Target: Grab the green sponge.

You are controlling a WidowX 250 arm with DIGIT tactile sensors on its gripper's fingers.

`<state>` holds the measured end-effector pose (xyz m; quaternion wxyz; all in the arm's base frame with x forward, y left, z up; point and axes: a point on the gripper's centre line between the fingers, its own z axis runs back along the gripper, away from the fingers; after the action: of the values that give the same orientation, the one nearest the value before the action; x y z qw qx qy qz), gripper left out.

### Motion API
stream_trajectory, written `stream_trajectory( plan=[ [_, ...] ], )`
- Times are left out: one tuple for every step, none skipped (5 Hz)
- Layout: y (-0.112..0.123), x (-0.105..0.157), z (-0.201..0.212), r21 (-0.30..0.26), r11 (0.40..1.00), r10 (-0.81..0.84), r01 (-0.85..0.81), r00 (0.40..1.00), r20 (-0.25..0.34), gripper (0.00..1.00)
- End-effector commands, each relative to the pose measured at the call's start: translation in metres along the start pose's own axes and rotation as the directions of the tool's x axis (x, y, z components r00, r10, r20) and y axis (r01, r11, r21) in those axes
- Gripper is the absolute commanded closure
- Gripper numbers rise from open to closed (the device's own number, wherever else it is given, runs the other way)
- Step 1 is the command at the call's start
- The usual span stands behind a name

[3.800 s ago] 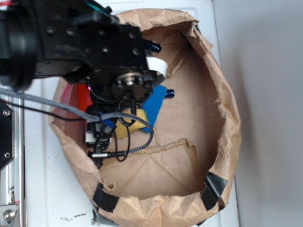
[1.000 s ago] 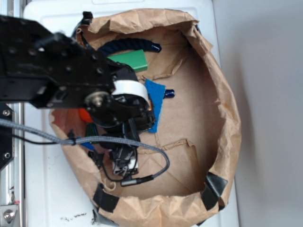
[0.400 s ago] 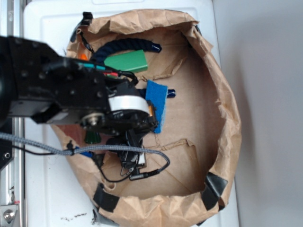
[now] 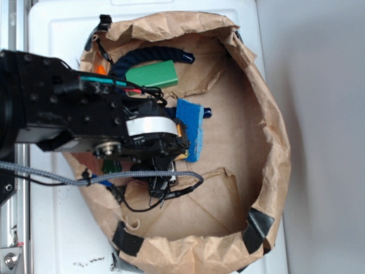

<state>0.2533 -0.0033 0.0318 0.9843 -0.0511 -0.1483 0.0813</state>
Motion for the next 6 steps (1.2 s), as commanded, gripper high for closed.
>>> stream_trajectory(
  plan=[
    [-0.002,0.002,0.011,-0.023,0.999,-0.032,0.032,0.999,0.0,1.0],
    [-0.004,0.006,0.023,-0.031,0.999,-0.031,0.03,0.999,-0.018,1.0],
    [-0.007,0.01,0.037,-0.047,0.998,-0.032,0.03,0.999,-0.033,1.0],
    [-0.008,0.019,0.057,-0.081,0.997,-0.017,0.015,1.0,-0.022,1.0],
    [-0.009,0.032,0.08,-0.097,0.995,-0.011,0.009,1.0,-0.02,1.0],
    [-0.007,0.038,0.098,-0.103,0.994,-0.031,0.03,0.999,-0.011,1.0]
  ],
)
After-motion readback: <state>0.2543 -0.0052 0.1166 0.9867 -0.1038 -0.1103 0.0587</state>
